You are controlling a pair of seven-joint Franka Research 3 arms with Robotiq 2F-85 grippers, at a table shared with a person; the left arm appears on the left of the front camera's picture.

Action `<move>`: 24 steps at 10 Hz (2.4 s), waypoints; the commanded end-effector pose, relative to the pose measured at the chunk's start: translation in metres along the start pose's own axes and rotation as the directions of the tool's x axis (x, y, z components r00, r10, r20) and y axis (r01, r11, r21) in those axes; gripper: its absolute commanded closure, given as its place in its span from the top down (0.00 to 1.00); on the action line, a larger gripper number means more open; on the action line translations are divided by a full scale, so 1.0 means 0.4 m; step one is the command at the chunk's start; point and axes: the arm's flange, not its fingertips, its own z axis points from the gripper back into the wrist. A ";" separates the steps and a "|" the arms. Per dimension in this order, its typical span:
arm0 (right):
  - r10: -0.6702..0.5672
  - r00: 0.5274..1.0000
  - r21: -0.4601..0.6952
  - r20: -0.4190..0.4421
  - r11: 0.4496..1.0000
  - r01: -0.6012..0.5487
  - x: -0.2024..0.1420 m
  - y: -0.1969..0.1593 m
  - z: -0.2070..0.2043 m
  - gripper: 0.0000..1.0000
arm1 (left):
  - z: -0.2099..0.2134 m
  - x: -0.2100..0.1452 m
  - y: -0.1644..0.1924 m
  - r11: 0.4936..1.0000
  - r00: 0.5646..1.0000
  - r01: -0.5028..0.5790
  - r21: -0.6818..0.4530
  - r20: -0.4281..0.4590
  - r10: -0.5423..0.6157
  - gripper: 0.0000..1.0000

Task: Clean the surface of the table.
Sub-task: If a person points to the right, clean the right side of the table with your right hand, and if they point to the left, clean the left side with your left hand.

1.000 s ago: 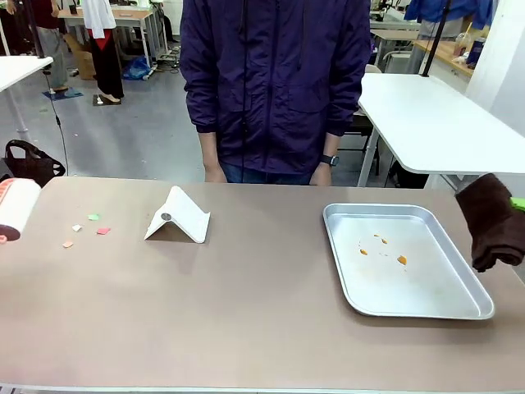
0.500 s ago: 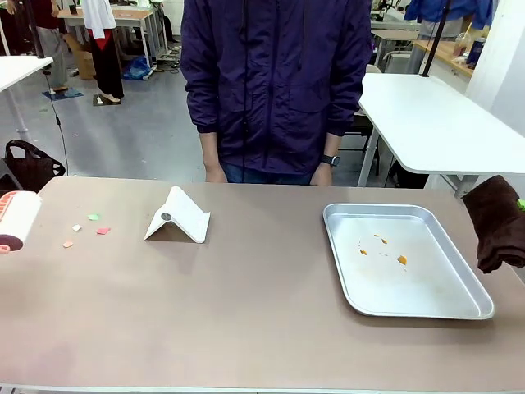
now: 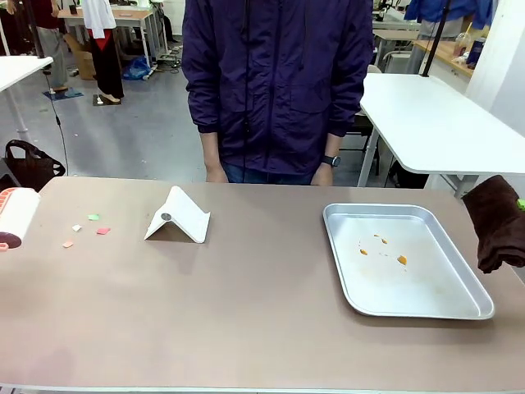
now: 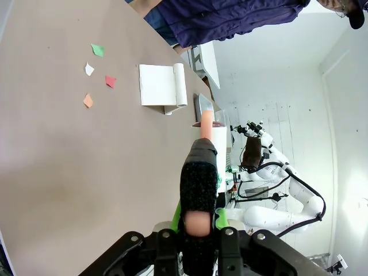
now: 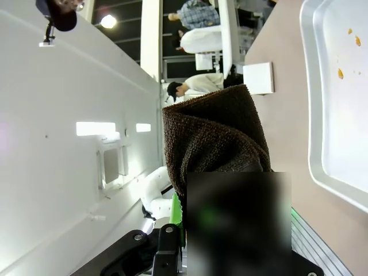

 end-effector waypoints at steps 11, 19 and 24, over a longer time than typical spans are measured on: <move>0.005 1.000 -0.007 0.000 1.000 -0.005 -0.003 0.014 -0.003 0.00 | 0.001 -0.004 -0.009 1.000 1.000 0.000 0.002 -0.005 0.000 0.00; 0.005 1.000 -0.007 0.000 1.000 -0.005 -0.003 0.014 -0.003 0.00 | 0.001 -0.004 -0.009 1.000 1.000 0.000 0.002 -0.005 0.000 0.00; 0.005 1.000 -0.007 0.000 1.000 -0.005 -0.003 0.014 -0.003 0.00 | -0.039 -0.006 -0.014 0.981 0.984 -0.064 0.183 0.177 0.031 0.22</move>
